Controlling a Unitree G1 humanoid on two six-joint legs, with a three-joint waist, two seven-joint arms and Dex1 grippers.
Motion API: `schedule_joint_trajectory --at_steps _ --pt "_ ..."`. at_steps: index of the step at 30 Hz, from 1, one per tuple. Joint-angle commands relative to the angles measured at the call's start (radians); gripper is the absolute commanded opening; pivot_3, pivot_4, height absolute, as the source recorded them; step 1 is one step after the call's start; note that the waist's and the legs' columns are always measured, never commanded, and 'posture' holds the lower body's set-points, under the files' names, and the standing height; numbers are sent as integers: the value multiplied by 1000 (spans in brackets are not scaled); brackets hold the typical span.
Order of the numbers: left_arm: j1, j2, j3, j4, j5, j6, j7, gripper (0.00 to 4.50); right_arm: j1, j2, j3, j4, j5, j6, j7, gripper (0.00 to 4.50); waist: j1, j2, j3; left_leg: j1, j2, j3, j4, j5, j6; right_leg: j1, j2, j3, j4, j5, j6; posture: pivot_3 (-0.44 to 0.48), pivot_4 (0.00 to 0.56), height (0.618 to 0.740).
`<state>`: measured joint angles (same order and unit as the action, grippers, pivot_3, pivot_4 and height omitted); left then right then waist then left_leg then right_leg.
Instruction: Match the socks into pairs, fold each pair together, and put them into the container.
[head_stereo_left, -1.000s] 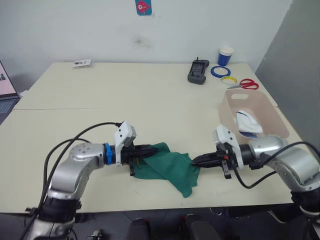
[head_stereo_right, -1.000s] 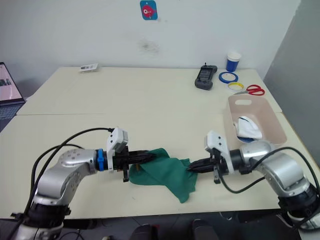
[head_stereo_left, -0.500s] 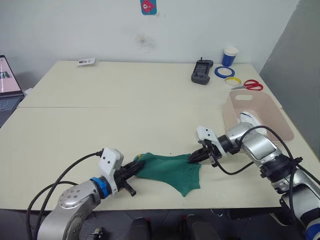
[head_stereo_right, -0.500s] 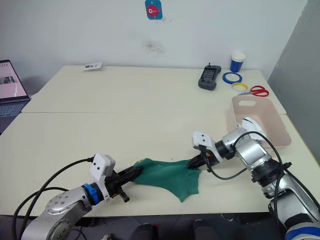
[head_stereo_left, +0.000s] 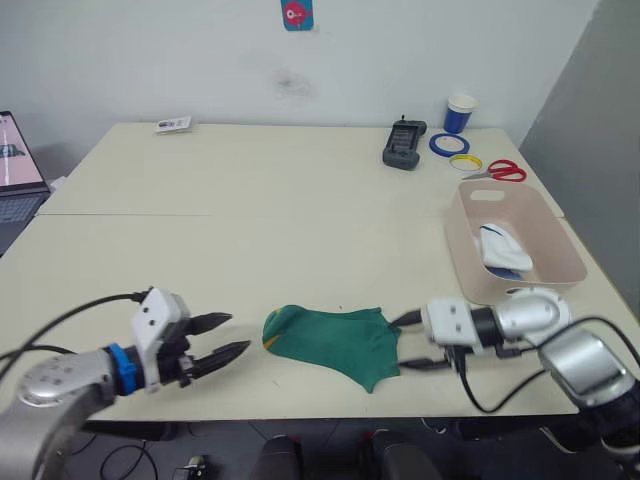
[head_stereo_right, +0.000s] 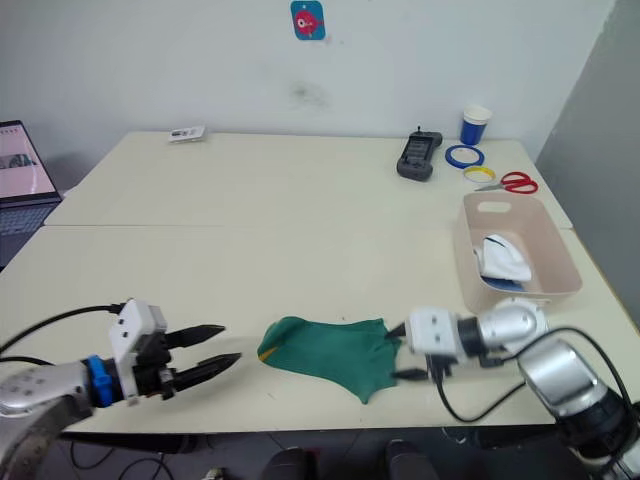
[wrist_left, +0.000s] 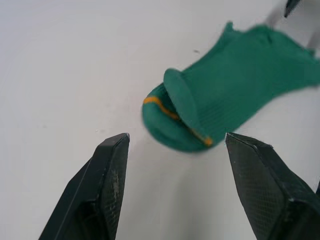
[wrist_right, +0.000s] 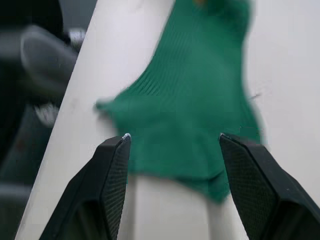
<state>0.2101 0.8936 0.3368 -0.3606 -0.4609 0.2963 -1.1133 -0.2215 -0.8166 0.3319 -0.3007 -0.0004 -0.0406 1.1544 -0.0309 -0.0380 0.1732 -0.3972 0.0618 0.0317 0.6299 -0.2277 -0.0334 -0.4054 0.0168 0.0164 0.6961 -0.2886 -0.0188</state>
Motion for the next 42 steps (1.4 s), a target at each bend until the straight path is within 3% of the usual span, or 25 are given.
schedule_joint_trajectory --at_steps 1,7,12,19,27,31,34,38,41,42 --pt "-122 13 -112 124 114 -351 -163 3165 31 32 13 18 -106 -217 -102 3038 1 0 0 0 0 1 0 0 0 0 0 0 0 0 0 0 150 740" --pt "-299 -35 -333 290 246 -644 -259 3165 20 87 58 89 -227 -323 -186 3038 -1 -1 0 -1 0 4 0 0 0 0 0 0 0 1 1 0 150 740" --pt "-384 -72 -429 420 334 -766 -234 3165 10 116 82 105 -251 -350 -195 3038 1 -1 -1 0 2 3 0 0 0 0 5 -1 1 1 1 0 150 740" --pt "-455 -99 -471 533 371 -805 -188 3165 10 116 101 80 -224 -386 -176 3038 1 -2 -1 0 2 2 0 0 0 1 6 -1 1 1 0 0 150 740" --pt "-454 -97 -480 550 350 -817 -192 3165 3 104 115 67 -176 -432 -138 3038 1 -2 -1 0 2 2 0 0 0 1 6 -1 1 1 0 0 150 740" --pt "-464 -109 -497 546 353 -813 -188 2251 -26 125 135 97 -186 -432 -130 3080 1 -2 -1 0 2 2 0 0 0 1 6 -1 1 1 0 0 150 740" --pt "-472 -113 -504 551 354 -812 -188 1257 -47 141 142 124 -189 -441 -129 2450 1 -2 -1 0 2 2 1 0 0 1 6 -1 1 1 0 0 150 740" --pt "-472 -108 -506 550 346 -810 -196 5 -58 148 133 131 -160 -446 -127 1006 2 -2 -1 0 2 2 1 0 0 1 6 -1 1 1 0 0 150 740" --pt "-466 -108 -501 537 316 -789 -213 0 -58 152 98 117 -89 -428 -131 35 2 -2 -1 0 2 2 1 0 0 1 6 -1 1 1 0 0 150 740" --pt "-463 -109 -498 529 301 -775 -219 0 -53 155 88 106 -61 -410 -133 35 2 -2 -1 0 2 2 1 0 0 1 6 -1 2 1 0 0 150 740"
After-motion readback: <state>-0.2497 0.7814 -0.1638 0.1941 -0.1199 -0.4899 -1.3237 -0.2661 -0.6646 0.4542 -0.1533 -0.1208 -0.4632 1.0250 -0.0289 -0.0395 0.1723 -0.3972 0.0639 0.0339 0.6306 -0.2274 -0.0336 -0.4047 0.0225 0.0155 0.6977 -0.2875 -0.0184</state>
